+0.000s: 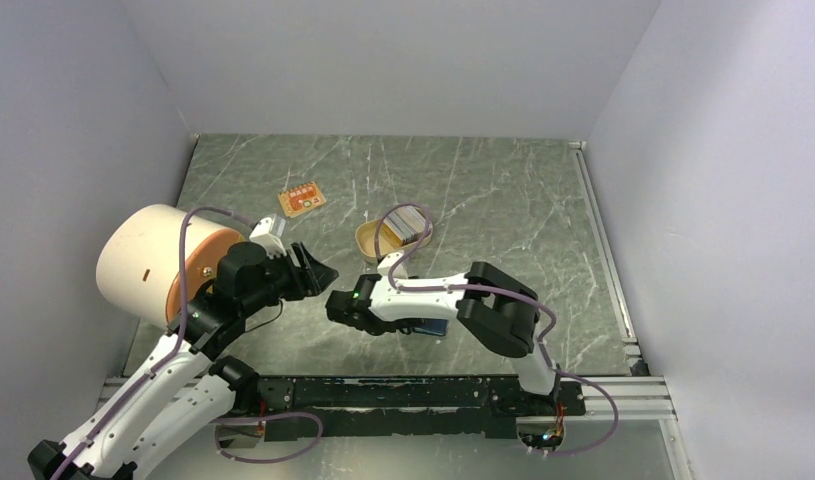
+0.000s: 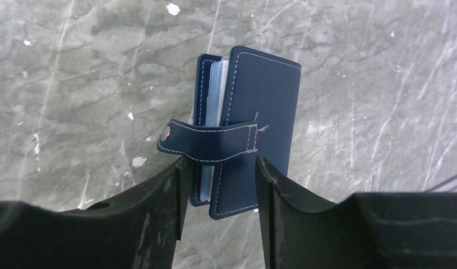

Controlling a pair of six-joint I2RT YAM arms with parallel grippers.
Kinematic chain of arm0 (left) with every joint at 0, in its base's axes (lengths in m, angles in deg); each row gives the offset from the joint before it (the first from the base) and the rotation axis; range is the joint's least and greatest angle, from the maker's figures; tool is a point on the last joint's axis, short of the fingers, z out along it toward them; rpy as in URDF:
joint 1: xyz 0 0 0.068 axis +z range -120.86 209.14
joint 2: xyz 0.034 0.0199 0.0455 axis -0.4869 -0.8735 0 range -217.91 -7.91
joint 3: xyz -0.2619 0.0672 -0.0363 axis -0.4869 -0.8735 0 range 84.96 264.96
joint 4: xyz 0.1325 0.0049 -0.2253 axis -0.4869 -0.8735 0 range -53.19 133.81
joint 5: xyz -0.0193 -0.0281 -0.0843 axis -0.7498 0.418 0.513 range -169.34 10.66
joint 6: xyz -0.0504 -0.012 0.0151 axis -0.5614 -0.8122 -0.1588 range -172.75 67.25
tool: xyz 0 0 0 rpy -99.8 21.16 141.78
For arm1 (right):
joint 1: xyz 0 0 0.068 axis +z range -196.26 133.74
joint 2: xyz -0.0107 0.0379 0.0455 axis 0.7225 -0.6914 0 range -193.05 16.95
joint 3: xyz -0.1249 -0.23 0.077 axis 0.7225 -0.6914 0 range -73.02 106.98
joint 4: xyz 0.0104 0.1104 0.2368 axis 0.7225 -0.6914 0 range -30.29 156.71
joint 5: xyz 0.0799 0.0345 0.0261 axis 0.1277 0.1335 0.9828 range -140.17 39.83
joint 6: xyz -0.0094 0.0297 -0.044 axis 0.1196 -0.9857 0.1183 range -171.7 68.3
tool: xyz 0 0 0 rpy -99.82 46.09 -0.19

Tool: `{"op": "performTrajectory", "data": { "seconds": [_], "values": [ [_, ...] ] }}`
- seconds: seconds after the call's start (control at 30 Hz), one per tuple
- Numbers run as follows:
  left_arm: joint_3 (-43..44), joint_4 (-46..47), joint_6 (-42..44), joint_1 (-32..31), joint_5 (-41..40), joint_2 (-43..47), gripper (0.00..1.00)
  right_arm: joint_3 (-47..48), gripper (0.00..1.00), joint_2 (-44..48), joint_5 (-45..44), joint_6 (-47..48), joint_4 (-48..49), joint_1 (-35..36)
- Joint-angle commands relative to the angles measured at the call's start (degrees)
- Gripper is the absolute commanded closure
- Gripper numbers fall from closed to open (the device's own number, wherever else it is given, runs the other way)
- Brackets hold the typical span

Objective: Put the credit cards into the card holder
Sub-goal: Open the card holder at the center of the board.

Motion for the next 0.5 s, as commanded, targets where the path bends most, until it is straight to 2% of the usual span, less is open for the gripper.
{"op": "performTrajectory", "data": {
  "seconds": [0.0, 0.3, 0.47],
  "values": [
    [1.38, -0.71, 1.19, -0.14, -1.34, 1.14, 0.36, 2.91, 0.53, -2.93, -5.18, -4.75, -8.14, 0.10],
    [2.17, -0.02, 1.67, -0.12, -1.19, -0.07, 0.36, 3.35, 0.73, -2.89, -7.34, -6.26, -11.46, 0.15],
    [2.11, 0.45, 1.46, -0.17, -1.15, -0.46, 0.36, 2.98, 0.93, -2.16, -8.72, -7.36, -12.81, 0.16]
  ]
}}
